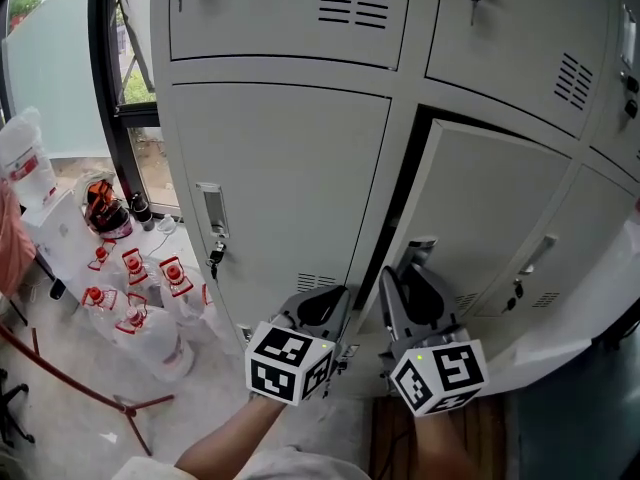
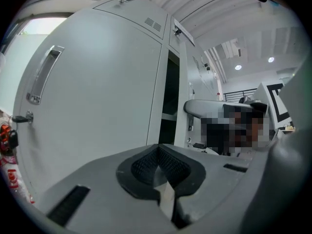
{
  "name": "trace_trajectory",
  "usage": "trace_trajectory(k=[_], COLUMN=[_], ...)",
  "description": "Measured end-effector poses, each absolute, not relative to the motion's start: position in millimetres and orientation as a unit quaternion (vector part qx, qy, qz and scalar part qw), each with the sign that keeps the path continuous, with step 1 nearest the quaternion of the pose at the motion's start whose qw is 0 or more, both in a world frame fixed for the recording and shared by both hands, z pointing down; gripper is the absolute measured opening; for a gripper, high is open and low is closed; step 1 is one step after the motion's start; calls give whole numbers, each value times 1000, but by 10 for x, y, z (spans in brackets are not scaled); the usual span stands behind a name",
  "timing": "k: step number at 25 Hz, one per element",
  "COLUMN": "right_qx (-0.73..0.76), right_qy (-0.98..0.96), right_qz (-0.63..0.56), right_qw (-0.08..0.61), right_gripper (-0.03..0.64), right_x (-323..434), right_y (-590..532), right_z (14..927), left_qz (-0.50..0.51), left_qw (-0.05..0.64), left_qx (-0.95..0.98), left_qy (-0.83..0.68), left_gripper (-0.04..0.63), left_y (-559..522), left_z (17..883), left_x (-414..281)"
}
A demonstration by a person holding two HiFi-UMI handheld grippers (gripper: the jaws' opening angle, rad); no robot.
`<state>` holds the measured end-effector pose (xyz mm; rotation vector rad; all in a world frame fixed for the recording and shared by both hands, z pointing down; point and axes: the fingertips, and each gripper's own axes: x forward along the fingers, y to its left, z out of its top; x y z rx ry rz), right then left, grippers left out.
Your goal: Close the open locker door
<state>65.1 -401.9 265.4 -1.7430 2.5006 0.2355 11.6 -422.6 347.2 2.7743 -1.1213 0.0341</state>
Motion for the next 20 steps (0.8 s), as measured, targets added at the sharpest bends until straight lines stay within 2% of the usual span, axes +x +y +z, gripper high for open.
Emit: trace_trajectory(k=[20], right_qx=[-613], right_qy=[786], right_qz=[70], right_qw=[45], right_gripper=[92], right_x=[689], right_y=[-4512], right_z=[2666], left_qz=[14], left_qw=[57], left_qx=[944], left_qy=[-326], left_gripper=[6], left_y=[-4504], left_z=[3438], left_x=[51])
